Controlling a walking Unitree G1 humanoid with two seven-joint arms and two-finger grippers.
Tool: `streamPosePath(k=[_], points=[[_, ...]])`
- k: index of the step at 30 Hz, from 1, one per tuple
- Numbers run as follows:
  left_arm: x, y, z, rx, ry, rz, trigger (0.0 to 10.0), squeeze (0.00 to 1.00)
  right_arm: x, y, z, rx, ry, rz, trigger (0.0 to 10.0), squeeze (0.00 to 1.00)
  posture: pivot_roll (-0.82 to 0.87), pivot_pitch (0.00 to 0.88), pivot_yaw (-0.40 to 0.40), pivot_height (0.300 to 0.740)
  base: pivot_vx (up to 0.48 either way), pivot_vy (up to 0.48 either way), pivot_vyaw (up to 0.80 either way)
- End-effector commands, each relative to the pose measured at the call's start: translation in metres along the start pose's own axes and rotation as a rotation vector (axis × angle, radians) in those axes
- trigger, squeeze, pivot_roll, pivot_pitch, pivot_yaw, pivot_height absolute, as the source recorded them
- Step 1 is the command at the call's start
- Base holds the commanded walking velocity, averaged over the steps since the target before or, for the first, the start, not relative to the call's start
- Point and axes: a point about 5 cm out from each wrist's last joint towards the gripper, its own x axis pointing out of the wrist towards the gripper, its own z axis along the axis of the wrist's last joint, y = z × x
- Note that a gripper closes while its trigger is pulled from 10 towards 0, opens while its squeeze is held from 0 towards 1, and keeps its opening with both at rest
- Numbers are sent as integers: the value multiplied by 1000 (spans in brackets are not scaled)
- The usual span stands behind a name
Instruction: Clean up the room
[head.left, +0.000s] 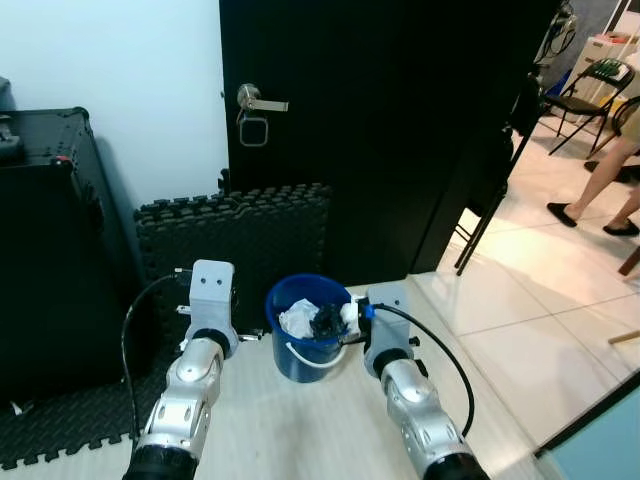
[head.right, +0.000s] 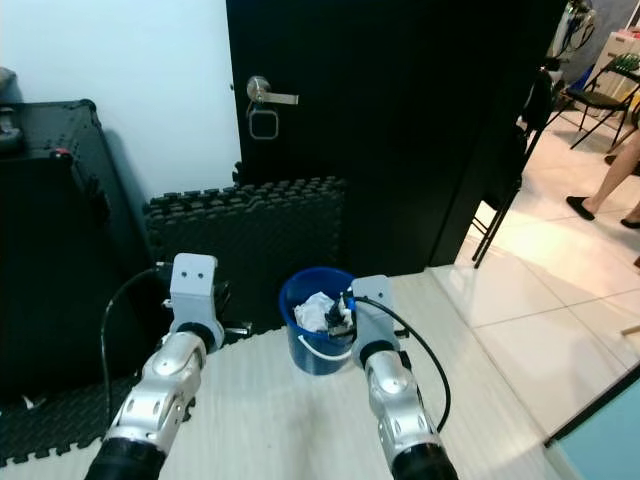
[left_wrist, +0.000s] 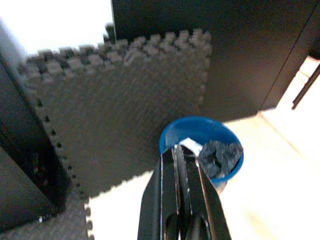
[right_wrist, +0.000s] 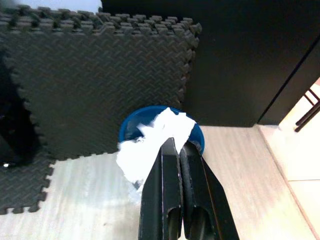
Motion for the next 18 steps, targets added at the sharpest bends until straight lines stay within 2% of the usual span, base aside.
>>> streamPosePath(k=[1,18], points=[[-2,1,-2,-7,-1,0,10000,0,2,-1,4,-5,-14,0,10000,0,34,0,-83,740,364,0,0],[-2,2,-1,-4,0,5,10000,0,2,-1,1,5,4,-5,10000,0,37,0,-85,740,369,0,0]])
